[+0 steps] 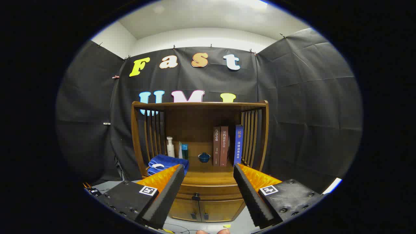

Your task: Pull open the drawer, take out the items inside it, and place them on the countertop above the cabinet.

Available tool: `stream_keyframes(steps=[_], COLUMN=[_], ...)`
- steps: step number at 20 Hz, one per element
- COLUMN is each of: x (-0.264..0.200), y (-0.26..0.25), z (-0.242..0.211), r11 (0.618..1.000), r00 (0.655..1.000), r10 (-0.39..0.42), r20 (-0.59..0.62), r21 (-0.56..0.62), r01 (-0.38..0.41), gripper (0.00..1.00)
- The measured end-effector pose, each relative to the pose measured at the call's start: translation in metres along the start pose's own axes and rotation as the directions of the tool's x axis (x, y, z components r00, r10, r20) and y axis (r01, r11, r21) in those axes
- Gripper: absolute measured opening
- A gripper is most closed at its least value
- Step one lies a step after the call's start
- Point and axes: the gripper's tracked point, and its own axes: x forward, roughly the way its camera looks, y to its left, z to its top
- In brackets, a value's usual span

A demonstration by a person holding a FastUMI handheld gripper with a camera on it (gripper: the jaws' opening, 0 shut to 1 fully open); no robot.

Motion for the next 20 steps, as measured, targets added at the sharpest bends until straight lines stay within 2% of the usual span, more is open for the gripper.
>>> stream_keyframes(steps=[20], x=[0.001], y=[-0.003], z=[-0.015], r11=[1.000], r00=[1.000], r10=[-0.006], r20=[0.005], r21=[0.003], r01=[0.006], gripper=[0.98])
